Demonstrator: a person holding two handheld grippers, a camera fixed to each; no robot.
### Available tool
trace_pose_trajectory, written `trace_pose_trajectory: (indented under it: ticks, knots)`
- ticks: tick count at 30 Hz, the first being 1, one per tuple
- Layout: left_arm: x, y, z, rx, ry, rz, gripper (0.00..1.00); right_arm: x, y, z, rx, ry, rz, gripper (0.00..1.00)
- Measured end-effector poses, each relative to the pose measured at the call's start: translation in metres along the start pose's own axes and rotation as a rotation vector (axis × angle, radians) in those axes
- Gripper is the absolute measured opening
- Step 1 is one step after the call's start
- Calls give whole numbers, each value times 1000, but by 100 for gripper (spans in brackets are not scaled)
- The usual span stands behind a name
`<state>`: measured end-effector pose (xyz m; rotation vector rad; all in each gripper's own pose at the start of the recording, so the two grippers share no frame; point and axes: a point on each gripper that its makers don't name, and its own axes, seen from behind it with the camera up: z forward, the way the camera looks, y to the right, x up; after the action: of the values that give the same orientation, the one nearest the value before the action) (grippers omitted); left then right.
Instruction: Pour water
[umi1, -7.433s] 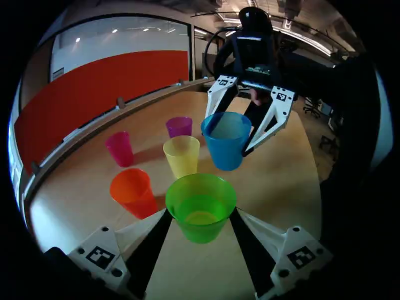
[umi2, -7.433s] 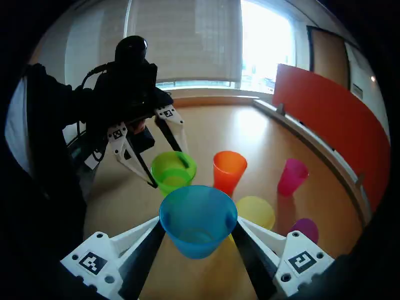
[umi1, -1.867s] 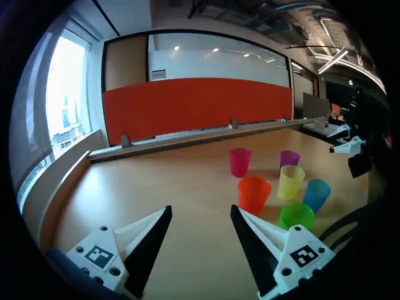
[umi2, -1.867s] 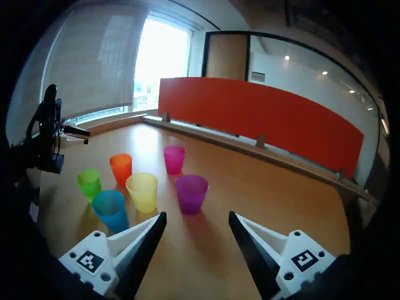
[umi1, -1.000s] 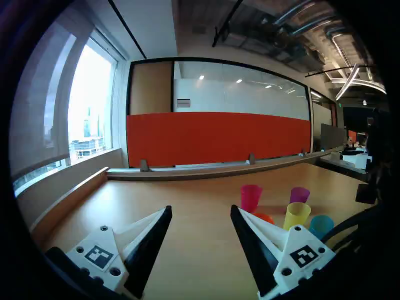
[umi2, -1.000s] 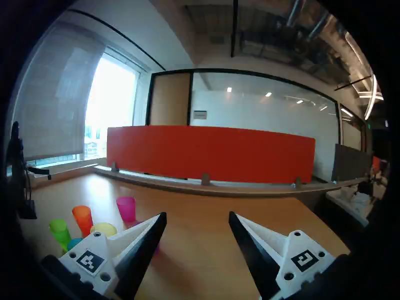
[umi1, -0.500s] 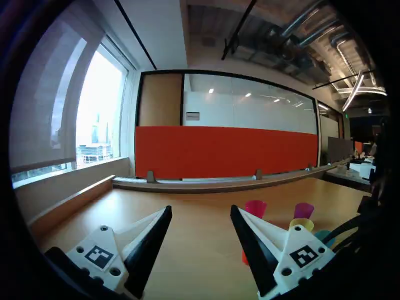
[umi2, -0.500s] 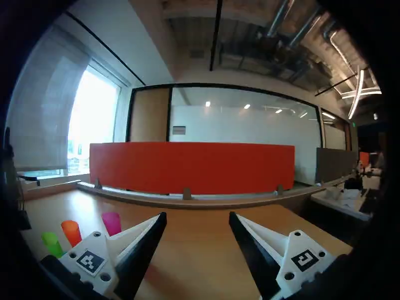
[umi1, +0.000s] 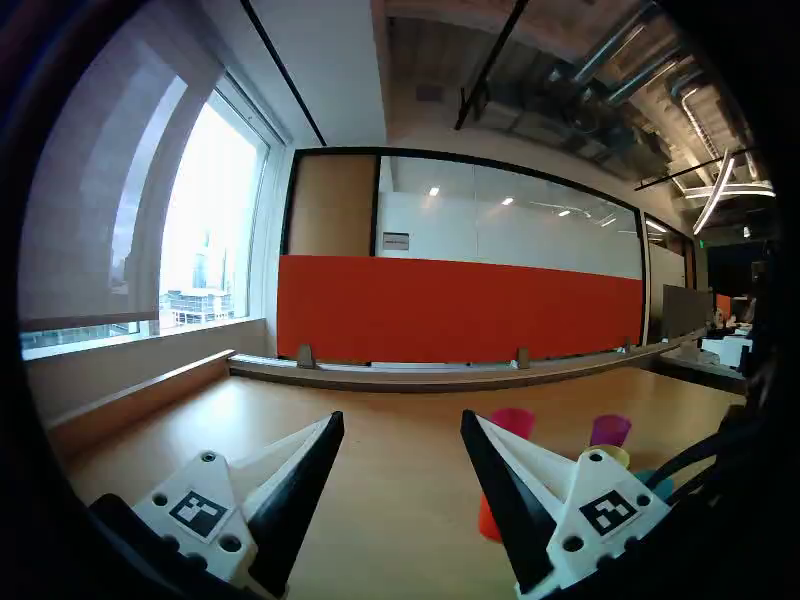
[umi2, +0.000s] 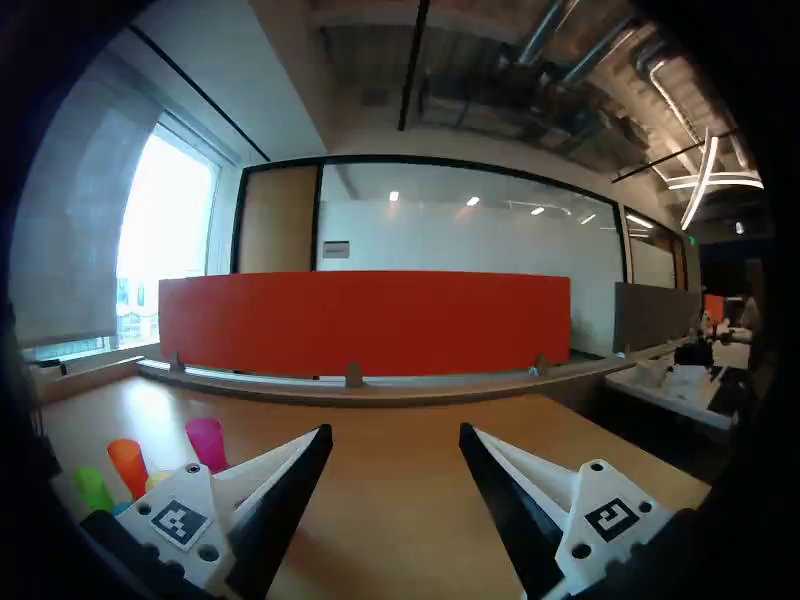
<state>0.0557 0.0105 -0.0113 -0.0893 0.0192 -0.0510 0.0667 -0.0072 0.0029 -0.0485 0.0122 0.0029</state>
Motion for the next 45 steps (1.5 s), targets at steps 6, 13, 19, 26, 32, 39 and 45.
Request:
trace_pose_trajectory:
  ticks: [6,13,19,26,32,39,45]
  knots:
    - [-3,-4,-2,36,16,13,86,2,1,1,-3,7,19,99]
    - [-9,4,-2,45,25,47,86,7,2,1,-14,5,-7,98]
    - [-17,2,-2,67,30,63,86,9,3,0,-22,4,-15,98]
    - [-25,-3,-1,70,31,52,86,7,11,-1,-42,2,-4,99]
    - [-34,-4,1,71,34,40,86,11,11,-4,-38,18,-8,99]
    - [-43,-8,3,74,29,42,86,15,9,-5,-37,23,-21,98]
    - [-46,-10,3,81,23,43,86,17,5,-3,-27,23,-23,99]
